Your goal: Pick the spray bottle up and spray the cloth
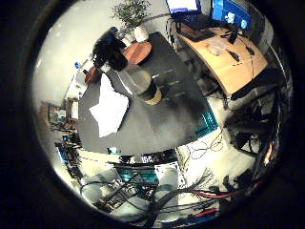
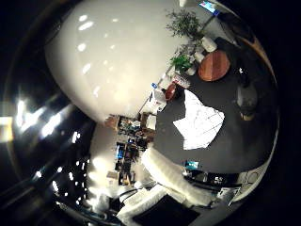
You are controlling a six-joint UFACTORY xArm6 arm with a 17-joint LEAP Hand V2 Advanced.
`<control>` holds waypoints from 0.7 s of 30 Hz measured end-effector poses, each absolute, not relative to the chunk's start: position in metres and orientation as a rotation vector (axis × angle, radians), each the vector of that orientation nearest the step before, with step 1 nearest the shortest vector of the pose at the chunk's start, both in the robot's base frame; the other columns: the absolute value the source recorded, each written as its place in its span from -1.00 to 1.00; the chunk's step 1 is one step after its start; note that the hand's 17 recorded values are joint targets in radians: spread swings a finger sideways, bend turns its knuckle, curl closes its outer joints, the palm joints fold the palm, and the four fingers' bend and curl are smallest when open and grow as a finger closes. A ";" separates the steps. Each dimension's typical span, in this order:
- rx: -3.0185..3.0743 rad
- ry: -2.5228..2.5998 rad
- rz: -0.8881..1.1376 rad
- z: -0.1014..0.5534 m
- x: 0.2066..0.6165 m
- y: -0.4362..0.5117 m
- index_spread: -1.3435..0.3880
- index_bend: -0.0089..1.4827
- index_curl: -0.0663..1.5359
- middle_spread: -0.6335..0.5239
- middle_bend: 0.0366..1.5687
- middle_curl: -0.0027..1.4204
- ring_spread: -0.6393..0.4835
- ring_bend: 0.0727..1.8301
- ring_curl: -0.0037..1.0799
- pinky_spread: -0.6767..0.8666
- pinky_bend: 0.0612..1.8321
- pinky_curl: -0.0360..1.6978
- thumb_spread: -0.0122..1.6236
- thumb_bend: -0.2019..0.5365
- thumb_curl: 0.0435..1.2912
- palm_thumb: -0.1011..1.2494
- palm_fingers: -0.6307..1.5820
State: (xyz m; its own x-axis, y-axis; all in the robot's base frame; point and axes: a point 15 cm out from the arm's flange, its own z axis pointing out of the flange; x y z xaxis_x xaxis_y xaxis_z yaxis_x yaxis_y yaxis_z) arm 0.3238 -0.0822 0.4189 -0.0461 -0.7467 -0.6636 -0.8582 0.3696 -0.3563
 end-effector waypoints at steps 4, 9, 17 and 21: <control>-1.389 1.798 0.163 0.406 0.322 -0.099 0.31 -0.77 -0.58 0.43 -0.80 -0.57 0.49 -0.75 -0.50 0.31 -0.61 -0.59 0.42 -0.50 -0.64 -0.15 -0.44; -1.359 1.743 0.169 0.399 0.330 -0.112 0.35 -0.76 -0.56 0.44 -0.81 -0.57 0.45 -0.78 -0.51 0.24 -0.66 -0.60 0.42 -0.50 -0.63 -0.12 -0.44; -1.313 1.703 0.176 0.387 0.331 -0.133 0.41 -0.76 -0.54 0.44 -0.80 -0.58 0.42 -0.80 -0.51 0.21 -0.70 -0.60 0.43 -0.48 -0.61 0.00 -0.42; -1.272 1.684 0.170 0.381 0.331 -0.148 0.42 -0.76 -0.54 0.44 -0.80 -0.58 0.42 -0.81 -0.51 0.21 -0.71 -0.59 0.45 -0.49 -0.59 0.04 -0.41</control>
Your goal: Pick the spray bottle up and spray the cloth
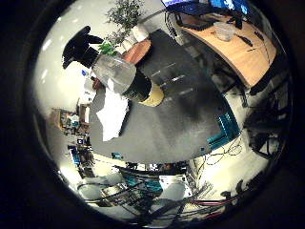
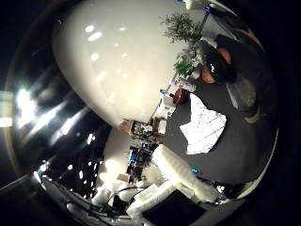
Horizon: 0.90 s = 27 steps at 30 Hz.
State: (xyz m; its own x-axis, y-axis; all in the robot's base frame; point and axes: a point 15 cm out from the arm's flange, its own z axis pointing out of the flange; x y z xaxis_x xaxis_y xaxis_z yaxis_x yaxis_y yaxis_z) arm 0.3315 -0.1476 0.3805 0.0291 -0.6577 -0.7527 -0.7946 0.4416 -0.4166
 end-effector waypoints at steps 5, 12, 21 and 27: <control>-1.190 1.651 0.170 0.372 0.332 -0.169 0.42 -0.77 -0.55 0.43 -0.80 -0.58 0.41 -0.81 -0.50 0.21 -0.71 -0.59 0.45 -0.50 -0.58 0.06 -0.40; -1.093 1.645 0.232 0.348 0.327 -0.191 0.40 -0.78 -0.56 0.42 -0.79 -0.57 0.39 -0.79 -0.49 0.21 -0.71 -0.58 0.45 -0.50 -0.58 0.08 -0.40; -1.031 1.632 0.299 0.313 0.328 -0.208 0.39 -0.79 -0.59 0.41 -0.79 -0.55 0.35 -0.77 -0.48 0.20 -0.70 -0.58 0.45 -0.50 -0.57 0.09 -0.38; -1.007 1.574 0.316 0.306 0.337 -0.207 0.37 -0.78 -0.59 0.36 -0.78 -0.53 0.31 -0.76 -0.48 0.19 -0.69 -0.58 0.46 -0.50 -0.56 0.14 -0.36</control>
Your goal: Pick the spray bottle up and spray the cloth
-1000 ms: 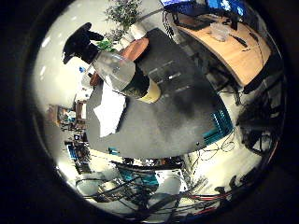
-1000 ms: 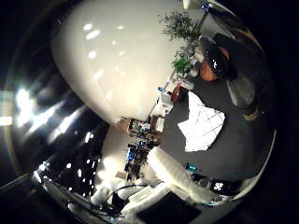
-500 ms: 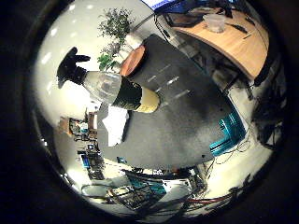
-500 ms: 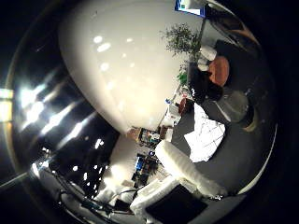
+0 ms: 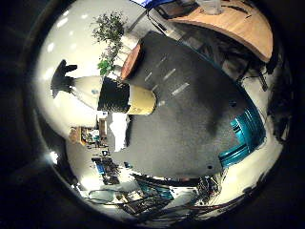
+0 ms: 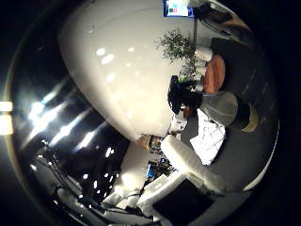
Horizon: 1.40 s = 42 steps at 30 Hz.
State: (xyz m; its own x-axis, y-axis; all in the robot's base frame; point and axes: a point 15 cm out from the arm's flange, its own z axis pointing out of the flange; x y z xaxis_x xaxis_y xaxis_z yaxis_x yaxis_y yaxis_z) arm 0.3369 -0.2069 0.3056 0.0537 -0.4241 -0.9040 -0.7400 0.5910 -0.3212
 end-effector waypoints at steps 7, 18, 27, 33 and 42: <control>-1.066 1.532 0.367 0.306 0.357 -0.197 0.36 -0.79 -0.59 0.35 -0.79 -0.52 0.29 -0.76 -0.48 0.18 -0.69 -0.58 0.45 -0.50 -0.55 0.13 -0.36; -1.153 1.452 0.468 0.298 0.380 -0.180 0.30 -0.80 -0.64 0.27 -0.76 -0.51 0.23 -0.70 -0.47 0.18 -0.64 -0.58 0.42 -0.51 -0.54 0.10 -0.40; -1.215 1.424 0.514 0.292 0.390 -0.156 0.28 -0.80 -0.64 0.25 -0.73 -0.51 0.20 -0.67 -0.48 0.17 -0.61 -0.58 0.41 -0.51 -0.53 0.09 -0.41; -1.242 1.406 0.529 0.293 0.394 -0.144 0.28 -0.80 -0.64 0.25 -0.73 -0.52 0.20 -0.67 -0.48 0.17 -0.61 -0.58 0.40 -0.51 -0.54 0.09 -0.42; -1.285 1.388 0.529 0.300 0.403 -0.135 0.28 -0.80 -0.64 0.26 -0.73 -0.52 0.20 -0.67 -0.49 0.17 -0.61 -0.59 0.40 -0.51 -0.54 0.09 -0.42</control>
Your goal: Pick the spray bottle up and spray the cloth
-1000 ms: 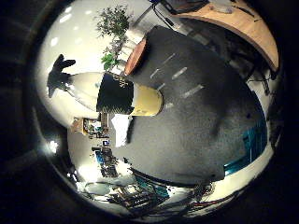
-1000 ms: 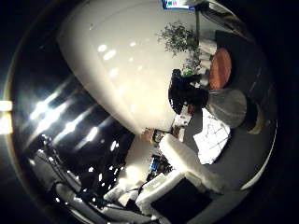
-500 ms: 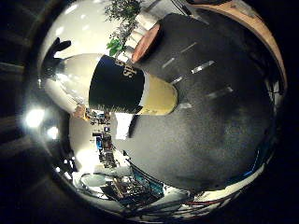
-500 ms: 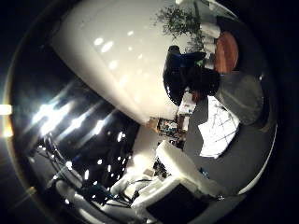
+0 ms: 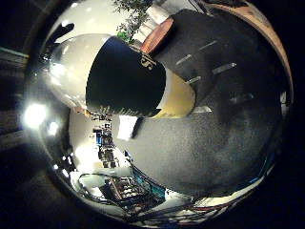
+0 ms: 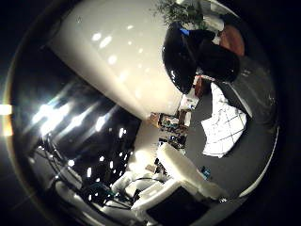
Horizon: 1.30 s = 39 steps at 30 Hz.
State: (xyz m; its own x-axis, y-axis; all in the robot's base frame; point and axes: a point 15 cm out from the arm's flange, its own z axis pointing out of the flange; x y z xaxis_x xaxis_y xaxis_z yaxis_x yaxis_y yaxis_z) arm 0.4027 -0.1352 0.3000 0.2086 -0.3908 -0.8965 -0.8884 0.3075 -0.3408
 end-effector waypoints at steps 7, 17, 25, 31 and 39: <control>-1.339 1.383 0.536 0.302 0.407 -0.130 0.30 -0.79 -0.62 0.28 -0.73 -0.52 0.24 -0.68 -0.50 0.18 -0.63 -0.59 0.41 -0.51 -0.54 0.09 -0.40; -1.343 1.379 0.545 0.300 0.407 -0.127 0.33 -0.79 -0.61 0.35 -0.73 -0.52 0.30 -0.70 -0.50 0.19 -0.66 -0.59 0.42 -0.51 -0.54 0.08 -0.39; -1.345 1.378 0.542 0.300 0.407 -0.127 0.33 -0.79 -0.61 0.38 -0.73 -0.52 0.32 -0.70 -0.51 0.19 -0.68 -0.59 0.42 -0.50 -0.55 0.08 -0.38; -1.320 1.385 0.532 0.300 0.408 -0.133 0.35 -0.79 -0.61 0.42 -0.73 -0.52 0.35 -0.70 -0.50 0.19 -0.69 -0.59 0.42 -0.50 -0.55 0.08 -0.37; -1.314 1.393 0.536 0.296 0.407 -0.138 0.35 -0.79 -0.60 0.44 -0.74 -0.53 0.38 -0.70 -0.51 0.22 -0.70 -0.59 0.42 -0.50 -0.55 0.08 -0.37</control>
State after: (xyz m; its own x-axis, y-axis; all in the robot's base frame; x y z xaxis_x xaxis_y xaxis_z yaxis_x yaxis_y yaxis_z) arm 0.4067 -0.1380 0.2956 0.2079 -0.4045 -0.8906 -0.8972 0.2838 -0.3384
